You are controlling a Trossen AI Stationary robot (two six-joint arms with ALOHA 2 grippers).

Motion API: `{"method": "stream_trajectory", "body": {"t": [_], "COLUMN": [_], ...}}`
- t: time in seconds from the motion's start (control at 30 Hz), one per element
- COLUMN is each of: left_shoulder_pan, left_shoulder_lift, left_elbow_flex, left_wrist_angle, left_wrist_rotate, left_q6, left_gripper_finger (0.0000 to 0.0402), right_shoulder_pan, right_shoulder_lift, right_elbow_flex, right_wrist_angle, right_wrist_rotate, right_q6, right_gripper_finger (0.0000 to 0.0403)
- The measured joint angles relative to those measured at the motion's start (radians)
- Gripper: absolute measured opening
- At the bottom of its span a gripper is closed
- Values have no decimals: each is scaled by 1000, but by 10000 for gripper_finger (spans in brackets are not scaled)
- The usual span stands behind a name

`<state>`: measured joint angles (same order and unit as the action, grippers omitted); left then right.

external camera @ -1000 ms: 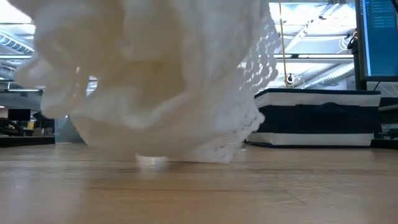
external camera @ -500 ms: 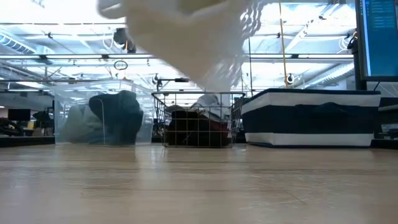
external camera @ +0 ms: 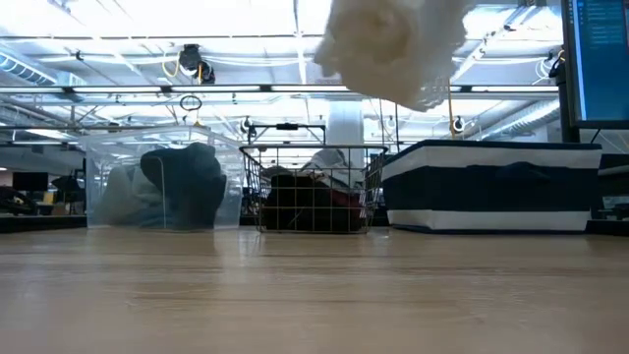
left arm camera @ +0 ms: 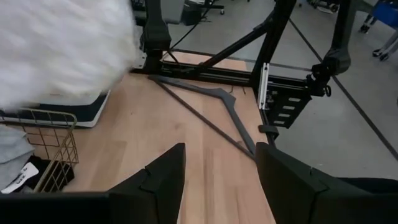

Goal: Pick & Place Cloths
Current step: Put the white shirt into the blue bin

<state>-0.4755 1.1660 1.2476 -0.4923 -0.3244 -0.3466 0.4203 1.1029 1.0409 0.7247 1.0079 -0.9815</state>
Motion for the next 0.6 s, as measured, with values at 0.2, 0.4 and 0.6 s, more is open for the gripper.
{"method": "stream_trajectory", "body": {"t": [0.2,0.4,0.6], "left_shoulder_pan": [0,0,0], "left_shoulder_lift": [0,0,1], "left_elbow_flex": [0,0,0], "left_wrist_angle": [-8,-8,-10], "left_wrist_rotate": [0,0,0], "left_q6": [10,11,9], "left_gripper_finger": [198,198,198], "right_shoulder_pan": [-76,-209,-328], "right_shoulder_lift": [-5,-5,-5], "right_elbow_flex": [2,-5,-40], "right_wrist_angle": [201,205,179], "right_wrist_rotate": [188,308,322], "right_q6": [-287,-366,-331], "right_gripper_finger": [31,31,31]}}
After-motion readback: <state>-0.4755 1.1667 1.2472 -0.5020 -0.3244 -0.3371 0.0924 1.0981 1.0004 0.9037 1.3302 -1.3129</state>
